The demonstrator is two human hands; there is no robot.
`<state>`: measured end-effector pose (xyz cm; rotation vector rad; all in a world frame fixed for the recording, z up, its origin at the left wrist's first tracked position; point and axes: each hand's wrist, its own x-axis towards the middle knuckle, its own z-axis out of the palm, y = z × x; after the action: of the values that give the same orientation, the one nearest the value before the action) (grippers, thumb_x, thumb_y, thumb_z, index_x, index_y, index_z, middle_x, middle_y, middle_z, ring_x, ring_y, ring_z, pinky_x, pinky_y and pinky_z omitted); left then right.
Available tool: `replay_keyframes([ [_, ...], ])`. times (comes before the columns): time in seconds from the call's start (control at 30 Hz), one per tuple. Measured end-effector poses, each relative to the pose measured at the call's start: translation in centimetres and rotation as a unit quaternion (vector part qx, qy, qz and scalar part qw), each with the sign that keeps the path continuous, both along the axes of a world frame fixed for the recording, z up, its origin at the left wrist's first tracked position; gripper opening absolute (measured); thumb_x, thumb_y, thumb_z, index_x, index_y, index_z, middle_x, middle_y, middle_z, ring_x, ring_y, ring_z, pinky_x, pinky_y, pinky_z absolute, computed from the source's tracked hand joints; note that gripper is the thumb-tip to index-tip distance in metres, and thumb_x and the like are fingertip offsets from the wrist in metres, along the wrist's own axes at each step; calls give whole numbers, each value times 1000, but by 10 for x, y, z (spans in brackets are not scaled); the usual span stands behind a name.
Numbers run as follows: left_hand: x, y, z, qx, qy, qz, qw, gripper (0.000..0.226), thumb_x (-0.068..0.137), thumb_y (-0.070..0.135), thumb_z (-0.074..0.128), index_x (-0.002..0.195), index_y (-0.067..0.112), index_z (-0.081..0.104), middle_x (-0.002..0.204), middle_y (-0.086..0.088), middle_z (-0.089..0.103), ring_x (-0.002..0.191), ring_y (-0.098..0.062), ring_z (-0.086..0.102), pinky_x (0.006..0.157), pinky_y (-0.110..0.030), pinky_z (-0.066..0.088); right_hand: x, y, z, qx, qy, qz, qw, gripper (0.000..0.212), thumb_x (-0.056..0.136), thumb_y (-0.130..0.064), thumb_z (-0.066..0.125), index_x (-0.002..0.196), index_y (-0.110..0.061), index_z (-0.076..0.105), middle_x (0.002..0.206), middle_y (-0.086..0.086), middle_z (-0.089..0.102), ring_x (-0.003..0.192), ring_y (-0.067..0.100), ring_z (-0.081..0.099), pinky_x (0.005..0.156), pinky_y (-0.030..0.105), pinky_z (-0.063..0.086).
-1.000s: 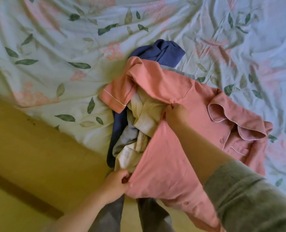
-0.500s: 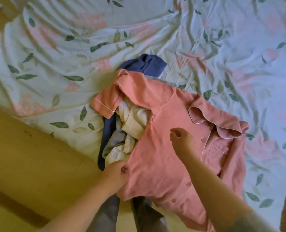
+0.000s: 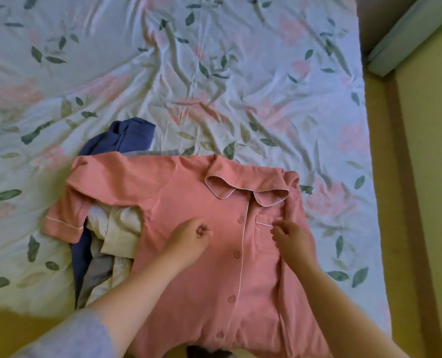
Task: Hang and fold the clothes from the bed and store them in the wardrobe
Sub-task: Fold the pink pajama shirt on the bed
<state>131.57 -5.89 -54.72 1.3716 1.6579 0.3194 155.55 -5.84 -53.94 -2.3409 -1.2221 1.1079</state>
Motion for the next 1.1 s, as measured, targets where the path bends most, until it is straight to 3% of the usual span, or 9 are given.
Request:
replay_keyframes([
  [0.17,20,62,-21,7,35,57,998,30,91,28,63,107,3,59,109,-11,62,98,-28,60,84,-31,45,28,35,-23,-6,30,-43,999,15,92,-19,55,91,-13,68,77,1,66,83,23,61,66,29,38],
  [0.27,22,103,-33,-21,81,47,995,36,91,29,60,112,1,58,116,-14,62,105,-31,59,89,-37,47,37,59,-42,-21,72,-85,994,31,91,-30,60,92,1,65,73,2,60,73,21,58,67,32,40],
  [0.47,25,154,-59,-54,159,21,986,48,92,46,51,105,1,60,109,-20,64,95,-36,61,78,-38,48,41,99,-70,-40,75,-132,988,39,85,-52,56,78,-13,58,67,-2,61,67,21,62,67,37,50],
  [0.57,25,166,-71,-112,90,25,989,43,91,47,48,93,5,62,96,-17,68,83,-31,65,75,-38,54,40,113,-77,-48,92,-155,982,41,86,-53,54,76,-12,56,67,2,61,66,23,62,74,41,54],
  [0.7,28,176,-79,-152,35,93,983,31,88,36,54,93,8,65,90,-12,67,75,-29,68,79,-44,59,43,122,-76,-33,50,-174,983,44,85,-46,57,60,-12,46,57,4,55,59,26,59,69,43,54],
  [0.77,33,183,-80,-181,-28,156,971,19,88,25,55,88,9,65,83,-11,65,60,-22,64,65,-35,59,46,128,-73,-37,76,-172,981,42,85,-42,60,61,-9,51,57,5,56,52,23,58,63,42,56],
  [0.83,37,193,-76,-203,-122,220,946,14,89,18,54,94,15,67,82,-7,64,65,-18,62,52,-27,53,49,137,-68,-39,130,-189,972,36,86,-37,63,67,-6,59,61,7,58,50,18,57,50,31,54],
  [0.97,48,224,-59,-184,-231,274,915,12,90,8,55,86,13,66,75,-8,65,64,-17,64,48,-24,52,52,168,-61,-9,322,-317,892,14,90,-20,60,89,-6,64,65,5,53,55,15,56,47,22,50],
  [1.1,64,250,-48,-168,-330,309,876,11,95,10,53,99,3,60,91,-13,65,74,-20,70,60,-28,57,52,193,-62,6,463,-346,816,21,98,-26,52,102,-9,61,97,10,68,86,21,68,73,31,58],
])
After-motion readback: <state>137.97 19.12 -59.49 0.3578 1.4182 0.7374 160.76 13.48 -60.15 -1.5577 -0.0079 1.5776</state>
